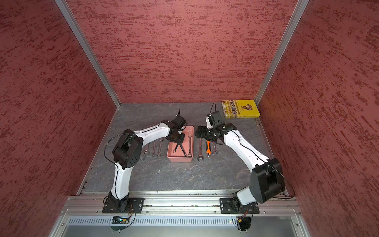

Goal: Take out the wrench from the storage box
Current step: Pick up the wrench from the storage box.

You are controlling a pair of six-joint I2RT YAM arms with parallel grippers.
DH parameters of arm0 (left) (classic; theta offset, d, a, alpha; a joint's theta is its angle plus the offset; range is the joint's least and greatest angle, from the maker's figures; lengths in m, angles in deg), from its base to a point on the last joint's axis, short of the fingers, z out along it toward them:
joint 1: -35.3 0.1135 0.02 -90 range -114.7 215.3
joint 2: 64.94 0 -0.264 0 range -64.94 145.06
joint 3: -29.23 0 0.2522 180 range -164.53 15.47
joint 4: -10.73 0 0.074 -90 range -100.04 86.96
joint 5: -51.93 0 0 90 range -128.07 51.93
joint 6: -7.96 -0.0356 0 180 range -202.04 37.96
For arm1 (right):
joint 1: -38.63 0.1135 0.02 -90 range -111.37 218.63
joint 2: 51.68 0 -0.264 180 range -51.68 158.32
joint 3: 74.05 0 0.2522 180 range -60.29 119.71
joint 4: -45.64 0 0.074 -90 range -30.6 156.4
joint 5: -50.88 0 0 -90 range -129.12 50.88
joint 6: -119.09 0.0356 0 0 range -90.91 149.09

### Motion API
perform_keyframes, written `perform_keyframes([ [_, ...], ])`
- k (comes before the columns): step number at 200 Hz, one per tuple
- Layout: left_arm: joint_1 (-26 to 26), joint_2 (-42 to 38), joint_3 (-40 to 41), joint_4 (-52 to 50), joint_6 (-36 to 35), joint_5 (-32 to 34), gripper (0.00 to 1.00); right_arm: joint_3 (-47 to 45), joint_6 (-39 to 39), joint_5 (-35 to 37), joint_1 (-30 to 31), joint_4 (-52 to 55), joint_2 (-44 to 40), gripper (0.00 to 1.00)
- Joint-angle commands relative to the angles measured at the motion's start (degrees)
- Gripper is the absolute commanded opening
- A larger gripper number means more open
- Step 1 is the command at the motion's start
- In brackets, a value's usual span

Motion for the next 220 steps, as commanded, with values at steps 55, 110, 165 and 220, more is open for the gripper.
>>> perform_keyframes([
  [55, -0.51, 4.7, -0.1, -1.82, -1.17, -3.38, 0.13, -0.23, 0.61, 1.55, -0.26, -1.49, -1.15, 0.87],
  [110, -1.36, 3.01, -1.43, -3.2, -0.8, -3.03, 0.03, -0.63, 0.49, 1.72, -0.2, -1.67, -2.7, 0.88],
  [165, -2.7, -1.38, -2.65, -4.84, 0.81, -3.31, 0.11, -1.2, -0.08, 1.64, -0.2, -1.41, -3.69, 0.89],
  [220, -3.5, -2.22, -4.72, -5.47, 1.96, -3.44, 0.31, -2.11, -0.24, 1.37, -0.2, -1.46, -4.21, 0.9],
])
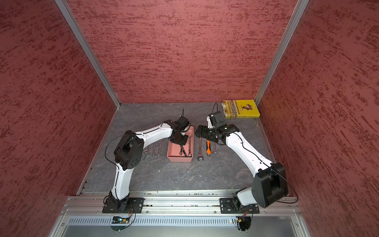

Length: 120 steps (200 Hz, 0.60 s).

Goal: Take out the wrench from the storage box
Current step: Pick up the wrench from the storage box.

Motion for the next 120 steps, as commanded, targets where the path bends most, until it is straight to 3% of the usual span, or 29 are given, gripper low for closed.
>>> perform_keyframes([
  [1, -0.23, -1.49, -1.9, -0.73, 0.85, -0.57, 0.32, -0.72, -0.67, 0.78, -0.18, -0.93, -1.42, 0.9],
  [29, -0.17, 0.36, -2.3, 0.06, 1.58, -1.97, 0.36, -1.1, -1.11, 1.24, -0.4, -0.49, -2.32, 0.91],
  [120, 0.64, 6.29, -6.26, -1.94, 1.17, 0.28, 0.38, -2.24, -2.18, 0.79, -2.44, 0.46, -3.57, 0.92],
])
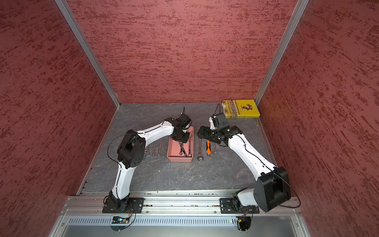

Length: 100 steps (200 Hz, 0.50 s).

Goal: Take out the wrench from the storage box
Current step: Pick up the wrench from the storage box.

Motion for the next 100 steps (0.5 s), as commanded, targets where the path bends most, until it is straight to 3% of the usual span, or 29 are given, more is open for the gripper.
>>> perform_keyframes([
  [1, 0.14, 2.36, -0.76, -1.01, 0.2, 0.77, 0.37, -0.43, -1.04, 0.46, -0.77, 0.11, -1.04, 0.92],
  [100, -1.61, 8.2, -4.65, -6.91, -0.86, 4.3, 0.32, -0.4, -1.07, -1.43, -2.44, -0.53, -0.09, 0.93],
])
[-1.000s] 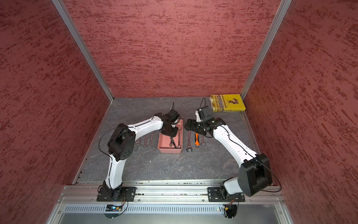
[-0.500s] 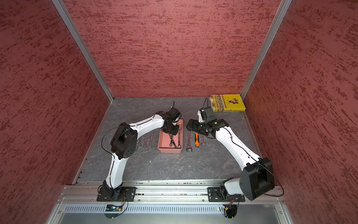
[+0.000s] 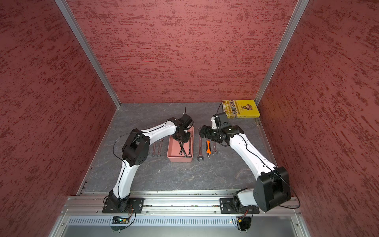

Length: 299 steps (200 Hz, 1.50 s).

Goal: Take out the wrench from the storage box
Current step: Pick up the wrench from the storage box.

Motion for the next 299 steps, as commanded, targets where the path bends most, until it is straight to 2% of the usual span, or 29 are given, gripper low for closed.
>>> perform_keyframes([
  [1, -1.44, 3.52, -0.06, -5.71, -0.88, 1.33, 0.32, -0.35, -0.64, -1.04, -0.61, -0.62, -0.07, 0.93],
  [41, -2.74, 4.58, -0.63, -9.18, -1.31, 4.6, 0.3, -0.32, -0.72, -1.74, -1.14, -0.35, -0.05, 0.93],
  [72, -3.75, 2.37, 0.66, -9.36, -0.57, 4.98, 0.31, -0.1, -1.0, -2.16, -1.45, -0.01, 0.05, 0.93],
  [136, -3.95, -2.2, 3.36, -9.41, 2.19, 1.38, 0.35, 0.43, -1.35, -2.73, -1.71, 0.26, 0.33, 0.94],
  [167, -3.09, 0.13, 3.18, -9.9, 2.58, -0.86, 0.34, 0.38, -1.11, -3.32, -1.68, 0.01, 0.57, 0.94],
  [188, -3.07, 0.41, 3.83, -9.71, 2.64, 0.07, 0.32, 0.31, -1.2, -2.76, -1.68, 0.35, 0.26, 0.94],
  [237, -2.83, 3.71, 3.16, -10.0, 0.07, 3.58, 0.21, 0.2, -0.82, -2.53, -1.69, 0.08, 0.12, 0.95],
  [272, -2.98, 2.68, 2.67, -9.97, -0.27, 3.66, 0.07, 0.15, -0.73, -2.38, -1.63, 0.17, -0.19, 0.95],
  [299, -3.17, -0.39, 1.26, -10.2, 0.74, 2.64, 0.06, 0.86, -1.09, -2.35, -1.67, 0.26, 0.18, 0.96],
])
